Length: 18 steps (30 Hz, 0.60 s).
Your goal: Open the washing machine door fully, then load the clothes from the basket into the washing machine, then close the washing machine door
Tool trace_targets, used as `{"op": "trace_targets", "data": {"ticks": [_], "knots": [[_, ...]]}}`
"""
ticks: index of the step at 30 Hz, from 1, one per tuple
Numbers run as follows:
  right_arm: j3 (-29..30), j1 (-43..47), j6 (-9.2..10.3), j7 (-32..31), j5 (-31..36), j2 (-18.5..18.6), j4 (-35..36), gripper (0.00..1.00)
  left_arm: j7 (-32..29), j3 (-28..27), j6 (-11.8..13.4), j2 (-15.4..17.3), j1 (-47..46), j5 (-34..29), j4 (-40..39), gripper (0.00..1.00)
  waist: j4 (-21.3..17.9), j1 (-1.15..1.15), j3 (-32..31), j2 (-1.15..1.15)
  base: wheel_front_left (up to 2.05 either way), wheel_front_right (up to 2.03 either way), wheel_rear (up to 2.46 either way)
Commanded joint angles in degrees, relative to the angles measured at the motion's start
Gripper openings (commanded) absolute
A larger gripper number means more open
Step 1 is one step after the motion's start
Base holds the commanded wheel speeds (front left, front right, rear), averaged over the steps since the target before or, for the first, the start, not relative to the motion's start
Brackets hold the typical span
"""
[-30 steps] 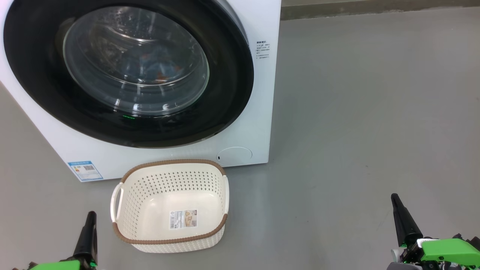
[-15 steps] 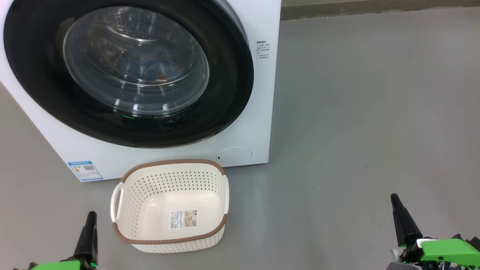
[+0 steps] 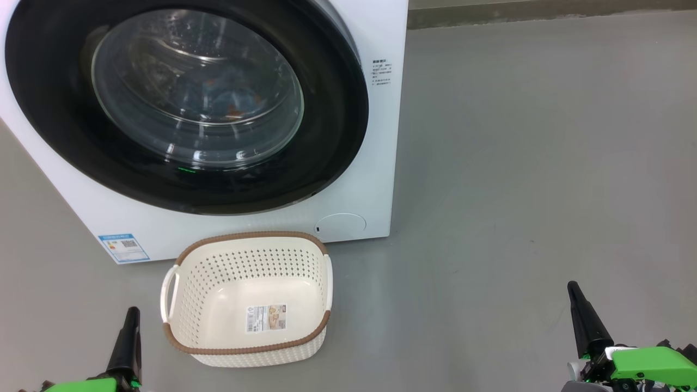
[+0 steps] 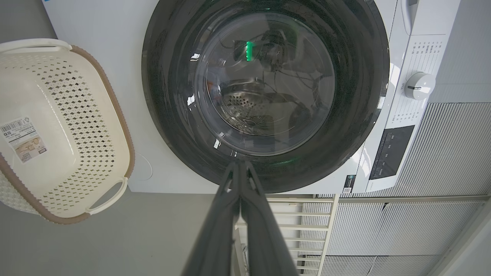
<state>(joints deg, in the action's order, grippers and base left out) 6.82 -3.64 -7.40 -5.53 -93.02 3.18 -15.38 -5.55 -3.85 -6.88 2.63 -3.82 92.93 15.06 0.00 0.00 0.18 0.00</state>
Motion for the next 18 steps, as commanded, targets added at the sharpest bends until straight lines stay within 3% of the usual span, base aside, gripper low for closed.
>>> {"op": "trace_targets", "data": {"ticks": [1, 18], "knots": [[-0.99, -2.48, -0.09, -0.40, 0.28, 0.22, 1.39, 0.00, -0.42, -2.03, -0.60, 0.73, -2.31, -0.23, -1.04, 0.00, 0.00, 0.00, 0.00, 0.00, 0.00, 0.00, 0.00], [-0.83, -2.49, -0.09, -0.53, 0.41, 0.10, 1.38, 0.00, -0.54, -2.18, -0.60, 0.63, -2.33, -0.36, -1.03, 0.00, 0.00, 0.00, 0.00, 0.00, 0.00, 0.00, 0.00]]}}
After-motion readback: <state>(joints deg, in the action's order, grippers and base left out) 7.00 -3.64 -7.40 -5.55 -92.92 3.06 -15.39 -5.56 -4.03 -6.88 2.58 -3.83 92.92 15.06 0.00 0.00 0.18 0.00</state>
